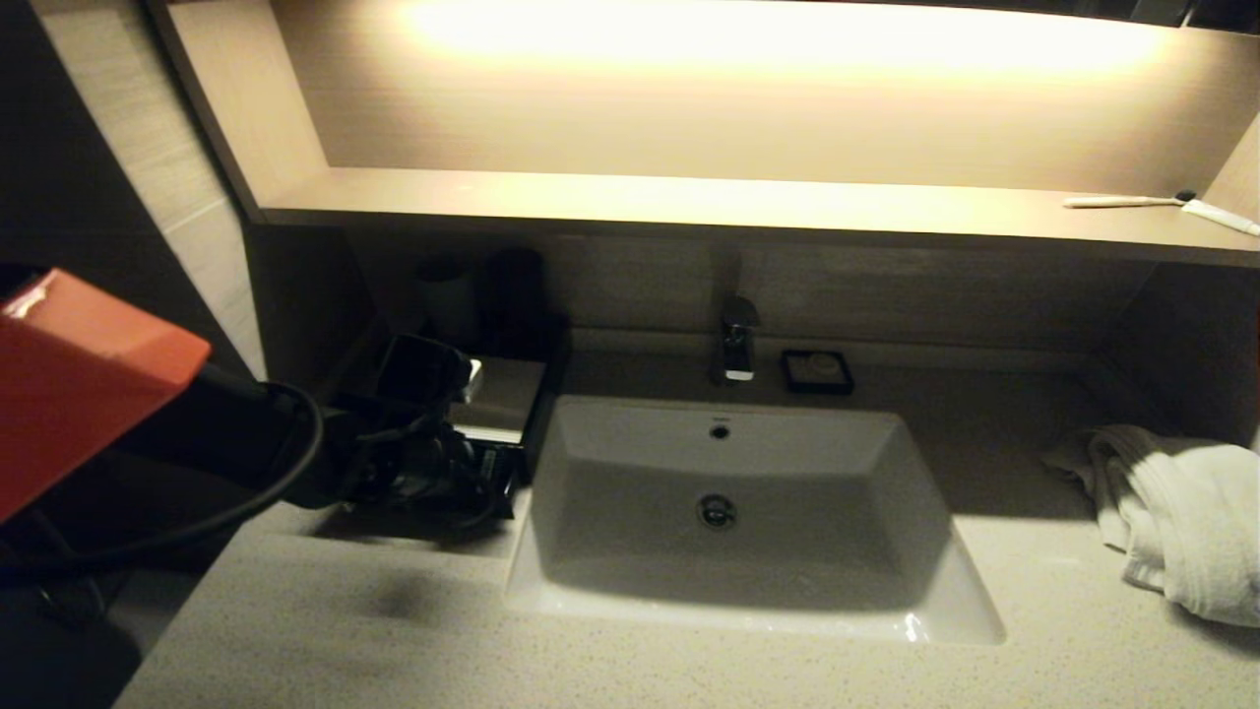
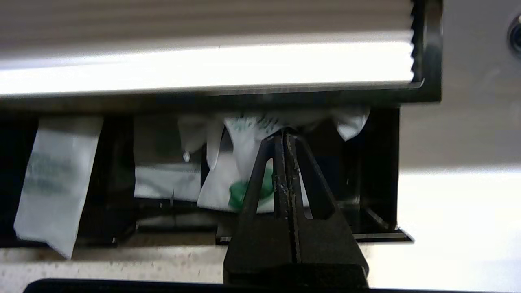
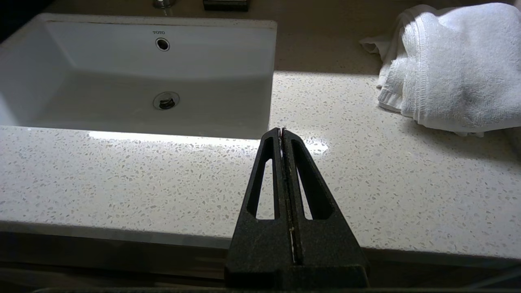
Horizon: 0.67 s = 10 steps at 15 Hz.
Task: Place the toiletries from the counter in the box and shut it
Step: Close the drawer
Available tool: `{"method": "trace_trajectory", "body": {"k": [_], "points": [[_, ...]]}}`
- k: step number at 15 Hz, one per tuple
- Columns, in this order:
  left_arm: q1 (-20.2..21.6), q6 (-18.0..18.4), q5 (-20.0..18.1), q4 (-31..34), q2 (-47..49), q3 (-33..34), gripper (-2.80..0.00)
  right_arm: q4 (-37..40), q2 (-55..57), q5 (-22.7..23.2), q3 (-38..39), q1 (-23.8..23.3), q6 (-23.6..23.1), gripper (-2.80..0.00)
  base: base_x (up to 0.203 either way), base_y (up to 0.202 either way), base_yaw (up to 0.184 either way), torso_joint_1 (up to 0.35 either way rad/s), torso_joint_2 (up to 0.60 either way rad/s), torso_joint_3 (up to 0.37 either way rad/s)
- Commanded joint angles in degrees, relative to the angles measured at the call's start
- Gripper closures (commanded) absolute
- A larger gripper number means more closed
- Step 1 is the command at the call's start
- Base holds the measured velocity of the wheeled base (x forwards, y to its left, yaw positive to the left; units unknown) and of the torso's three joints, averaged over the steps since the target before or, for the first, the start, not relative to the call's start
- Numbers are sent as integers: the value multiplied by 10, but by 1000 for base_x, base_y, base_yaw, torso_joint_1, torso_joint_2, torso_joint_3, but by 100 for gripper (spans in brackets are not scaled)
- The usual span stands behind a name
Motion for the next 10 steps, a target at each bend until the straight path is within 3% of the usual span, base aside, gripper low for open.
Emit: {"method": "trace_trajectory", "body": {"k": [1,10], "points": [[0,0,1,-1,2,-3,0,0,0,0,0,0,0,0,0,0,0,0,0,0],[2,2,10,5,-75,27,0,0,0,0,0,0,0,0,0,0,0,0,0,0]]}}
